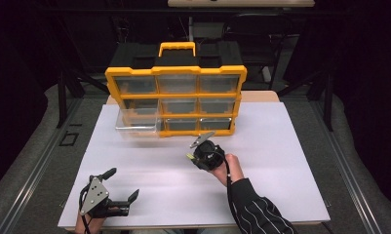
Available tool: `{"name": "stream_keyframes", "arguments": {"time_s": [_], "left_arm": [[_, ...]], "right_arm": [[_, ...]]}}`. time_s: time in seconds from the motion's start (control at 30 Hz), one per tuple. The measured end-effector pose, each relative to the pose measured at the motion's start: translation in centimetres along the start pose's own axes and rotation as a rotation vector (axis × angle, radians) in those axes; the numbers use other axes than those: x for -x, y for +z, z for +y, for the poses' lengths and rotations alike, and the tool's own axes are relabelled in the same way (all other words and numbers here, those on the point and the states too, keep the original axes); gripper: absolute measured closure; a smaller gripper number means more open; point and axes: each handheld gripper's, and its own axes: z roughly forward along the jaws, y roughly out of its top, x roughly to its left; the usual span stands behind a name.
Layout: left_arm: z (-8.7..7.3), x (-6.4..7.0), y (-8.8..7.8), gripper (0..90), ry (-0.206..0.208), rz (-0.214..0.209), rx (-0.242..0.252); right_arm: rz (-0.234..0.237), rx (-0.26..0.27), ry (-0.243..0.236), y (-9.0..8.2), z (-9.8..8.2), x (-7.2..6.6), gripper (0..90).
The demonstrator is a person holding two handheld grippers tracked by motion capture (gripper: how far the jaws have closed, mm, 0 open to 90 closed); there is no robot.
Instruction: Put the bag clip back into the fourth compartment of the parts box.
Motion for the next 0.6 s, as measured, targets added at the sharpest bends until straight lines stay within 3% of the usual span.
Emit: {"name": "stream_keyframes", "arguments": {"time_s": [0.6], "left_arm": [[0.0, 0.0, 0.0, 0.0, 0.002, 0.009, -0.004]], "right_arm": [[-0.006, -0.013, -0.012, 0.1, 1.5, 1.0, 80.2]]}}
